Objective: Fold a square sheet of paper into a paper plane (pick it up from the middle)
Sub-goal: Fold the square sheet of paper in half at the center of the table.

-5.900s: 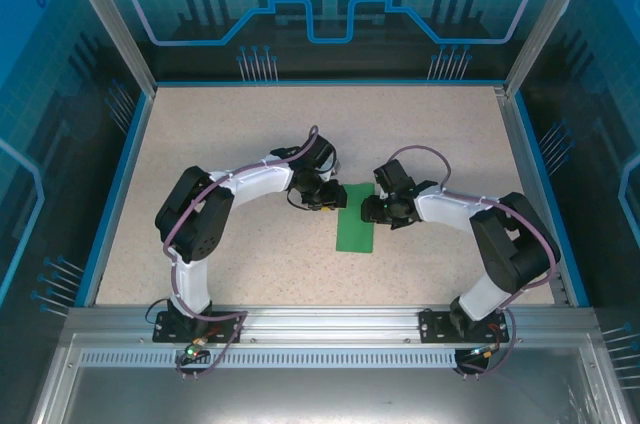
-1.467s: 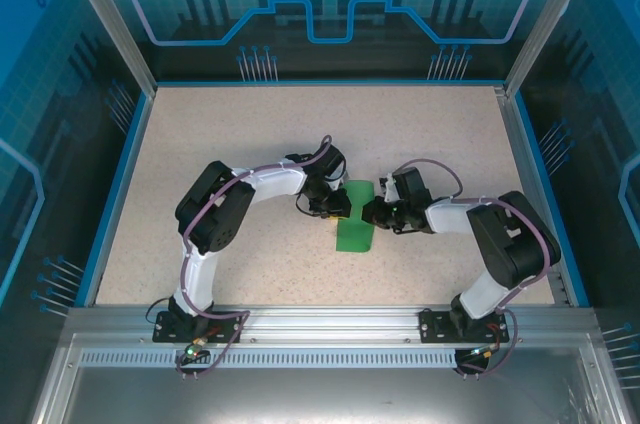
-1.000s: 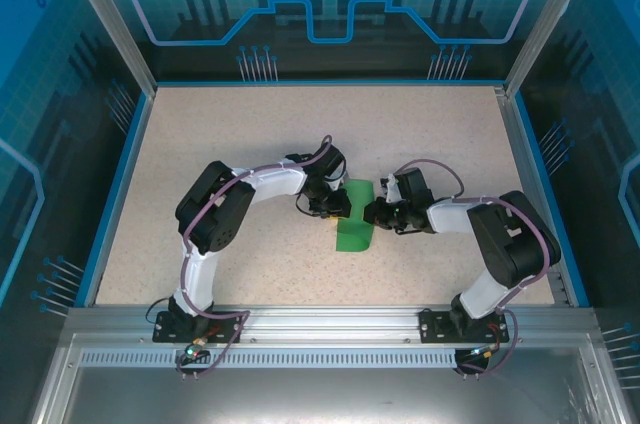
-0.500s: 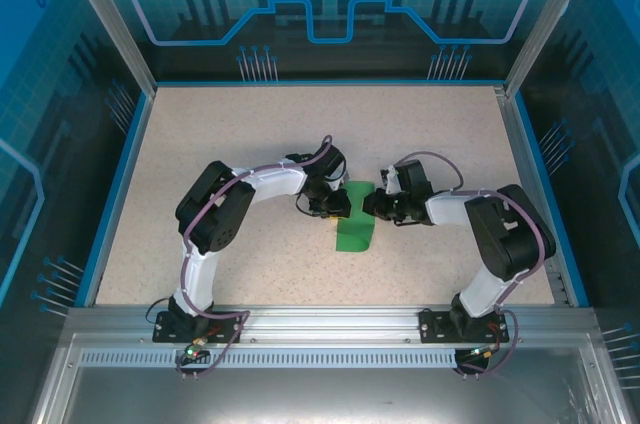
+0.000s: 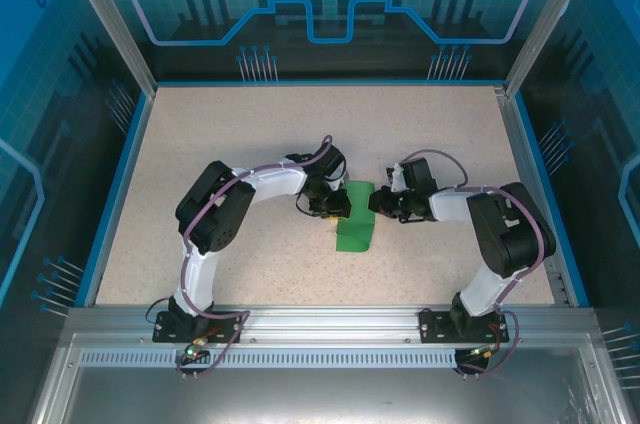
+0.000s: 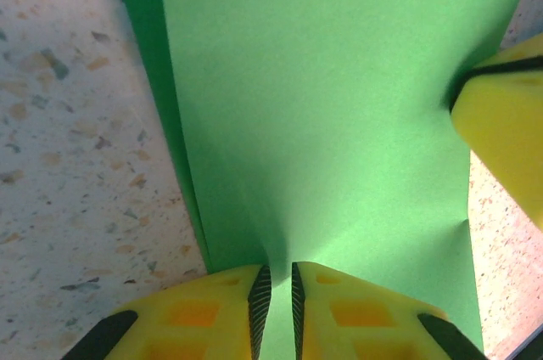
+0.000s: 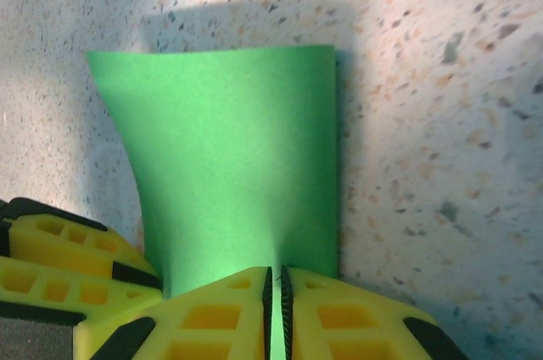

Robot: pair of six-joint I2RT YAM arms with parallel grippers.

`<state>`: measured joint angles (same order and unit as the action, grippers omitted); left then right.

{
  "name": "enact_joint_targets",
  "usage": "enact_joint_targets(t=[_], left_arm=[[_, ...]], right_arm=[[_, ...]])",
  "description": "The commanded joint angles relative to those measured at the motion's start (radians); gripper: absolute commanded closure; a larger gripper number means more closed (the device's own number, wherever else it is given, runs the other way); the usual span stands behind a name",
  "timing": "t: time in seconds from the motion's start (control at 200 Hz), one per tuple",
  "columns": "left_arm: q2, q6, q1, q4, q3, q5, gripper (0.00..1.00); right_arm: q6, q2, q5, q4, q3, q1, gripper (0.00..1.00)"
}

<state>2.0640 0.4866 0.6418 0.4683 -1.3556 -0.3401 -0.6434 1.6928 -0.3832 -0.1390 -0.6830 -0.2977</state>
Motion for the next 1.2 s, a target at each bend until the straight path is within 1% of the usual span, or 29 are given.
enact_joint_targets(t=[0.0, 0.135, 0.405, 0.555, 0.925, 1.125, 1.195], left_arm=[[0.079, -0.033, 0.005, 0.082, 0.024, 0.081, 0.79], [0.08, -0.034, 0.005, 0.082, 0.024, 0.081, 0.79], [0.085, -0.035, 0.005, 0.083, 0.027, 0.082, 0.79], [0.082, -0.039, 0.004, 0.087, 0.031, 0.085, 0.79], [0.079, -0.046, 0.004, 0.092, 0.043, 0.094, 0.79], [0.085, -0.048, 0.004, 0.093, 0.037, 0.097, 0.79], [0.086, -0.048, 0.004, 0.091, 0.036, 0.096, 0.8]], right_arm=[[0.01, -0.025, 0.033, 0.013, -0.029, 0.021, 0.85], [0.003, -0.015, 0.007, 0.001, -0.055, 0.003, 0.85], [0.012, 0.045, 0.016, 0.004, -0.085, -0.005, 0.85], [0.034, 0.084, 0.035, 0.019, -0.098, 0.009, 0.86], [0.071, 0.11, 0.03, 0.047, -0.138, 0.073, 0.86], [0.098, 0.128, 0.049, 0.109, -0.191, 0.079, 0.86], [0.111, 0.137, 0.057, 0.132, -0.238, 0.084, 0.86]])
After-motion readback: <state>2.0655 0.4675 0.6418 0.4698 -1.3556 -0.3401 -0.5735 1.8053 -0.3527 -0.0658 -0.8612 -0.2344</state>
